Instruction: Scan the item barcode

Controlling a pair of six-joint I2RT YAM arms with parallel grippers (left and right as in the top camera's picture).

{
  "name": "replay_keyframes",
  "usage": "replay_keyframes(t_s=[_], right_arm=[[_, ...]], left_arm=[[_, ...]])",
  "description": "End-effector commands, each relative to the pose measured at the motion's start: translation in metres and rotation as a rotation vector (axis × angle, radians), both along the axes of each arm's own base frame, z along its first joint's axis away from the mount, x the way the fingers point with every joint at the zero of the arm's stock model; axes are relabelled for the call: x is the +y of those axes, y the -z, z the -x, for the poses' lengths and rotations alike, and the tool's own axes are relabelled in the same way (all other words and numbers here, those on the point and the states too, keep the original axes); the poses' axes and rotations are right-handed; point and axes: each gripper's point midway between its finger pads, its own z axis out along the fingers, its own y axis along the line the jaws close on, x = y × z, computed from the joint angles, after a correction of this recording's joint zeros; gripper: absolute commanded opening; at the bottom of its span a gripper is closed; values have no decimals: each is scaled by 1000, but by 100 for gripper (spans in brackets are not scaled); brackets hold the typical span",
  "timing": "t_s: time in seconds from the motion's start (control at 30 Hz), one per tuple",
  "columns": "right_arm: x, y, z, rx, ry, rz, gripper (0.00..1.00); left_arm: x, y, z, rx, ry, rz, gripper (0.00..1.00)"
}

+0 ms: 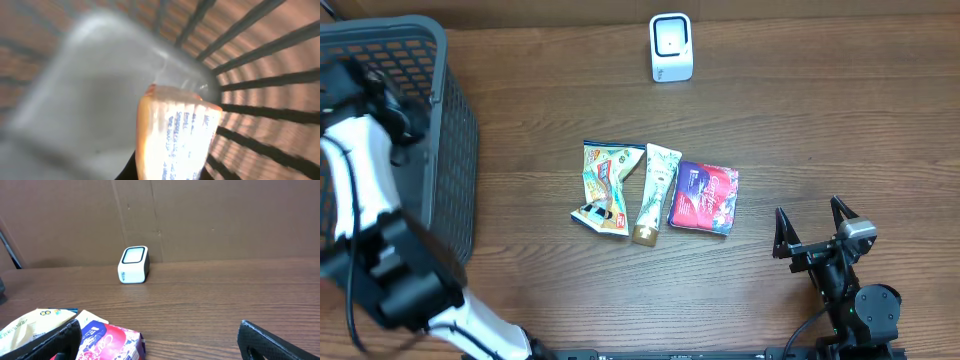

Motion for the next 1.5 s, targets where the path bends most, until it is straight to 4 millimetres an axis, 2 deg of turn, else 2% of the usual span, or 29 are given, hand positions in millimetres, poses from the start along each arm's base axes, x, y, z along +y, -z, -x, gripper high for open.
replay_keyframes(t_s=[0.0,0.07,0.17,0.3,0.33,0.43,0.63,0.73,0.9,1.07,1.27,1.37,1.47], right_arm=[[0,2,0,-3,3,3,100],[0,2,0,-3,3,4,100],[0,2,0,-3,3,3,100],[0,2,0,-3,3,3,100],[0,2,0,-3,3,3,100],[0,2,0,-3,3,3,100],[0,2,0,-3,3,4,100],[0,2,0,-3,3,3,100],[0,2,0,-3,3,3,100],[0,2,0,-3,3,4,100],[0,2,0,-3,3,4,100],[0,2,0,-3,3,3,100],[0,2,0,-3,3,3,100]], left_arm=[[-10,-110,30,-196,-107,-46,4],[-22,-131,49,-220,-134,-33,4],[-53,-153,73,-247,-116,31,4],[-122,-171,85,-286,80,183,4],[-148,-175,85,-293,185,218,4],[-197,-172,87,-257,365,273,4],[-282,-132,100,-71,579,365,4],[-325,-98,110,34,691,392,4],[-368,-31,122,219,713,369,4],[-403,17,120,285,756,324,4],[-413,61,109,354,675,222,4],[-419,82,109,399,684,196,10],[-419,99,111,448,681,189,21]])
